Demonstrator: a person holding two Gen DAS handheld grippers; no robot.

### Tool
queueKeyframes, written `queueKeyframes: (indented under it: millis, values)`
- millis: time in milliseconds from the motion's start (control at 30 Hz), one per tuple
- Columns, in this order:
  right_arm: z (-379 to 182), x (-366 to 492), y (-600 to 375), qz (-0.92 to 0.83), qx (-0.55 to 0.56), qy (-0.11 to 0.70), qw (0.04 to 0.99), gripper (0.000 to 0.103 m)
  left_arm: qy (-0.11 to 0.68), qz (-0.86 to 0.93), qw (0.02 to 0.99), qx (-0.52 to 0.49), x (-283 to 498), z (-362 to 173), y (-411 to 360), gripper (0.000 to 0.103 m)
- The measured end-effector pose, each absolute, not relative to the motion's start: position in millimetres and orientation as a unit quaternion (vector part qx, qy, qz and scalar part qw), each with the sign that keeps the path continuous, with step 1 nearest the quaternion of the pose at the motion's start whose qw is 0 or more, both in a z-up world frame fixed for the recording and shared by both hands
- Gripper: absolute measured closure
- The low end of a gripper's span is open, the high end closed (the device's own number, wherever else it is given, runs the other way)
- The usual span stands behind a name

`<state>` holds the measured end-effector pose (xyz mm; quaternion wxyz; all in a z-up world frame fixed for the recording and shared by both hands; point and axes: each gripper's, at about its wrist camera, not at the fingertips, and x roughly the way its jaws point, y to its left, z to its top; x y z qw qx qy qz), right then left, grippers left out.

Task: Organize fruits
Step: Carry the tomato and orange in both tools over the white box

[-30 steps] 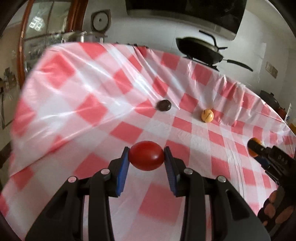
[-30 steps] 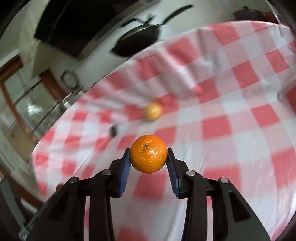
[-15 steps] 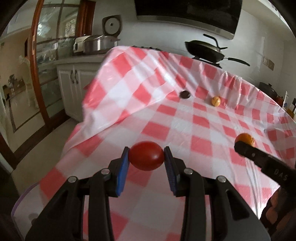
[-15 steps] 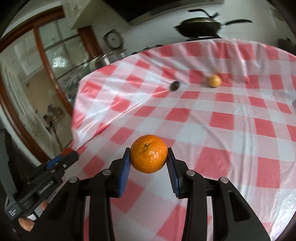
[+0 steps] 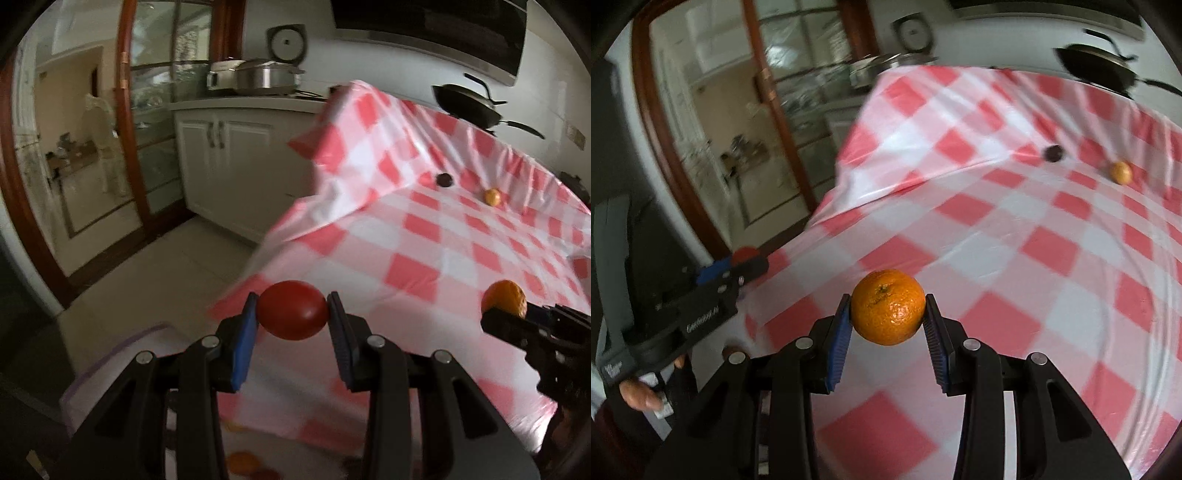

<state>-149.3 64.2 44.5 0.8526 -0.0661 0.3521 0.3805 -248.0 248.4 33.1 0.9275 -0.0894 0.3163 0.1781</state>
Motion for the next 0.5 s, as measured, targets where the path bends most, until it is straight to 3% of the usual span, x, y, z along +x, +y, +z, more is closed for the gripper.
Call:
queueKeyframes:
  millis: [500]
  values:
    - [8.1,-249.4,161.9,0.512,-0.210,0.348,0.757,0.065,0.367,0.266,0.881,-0.137,-311.9,-25.6,336.4,0.065]
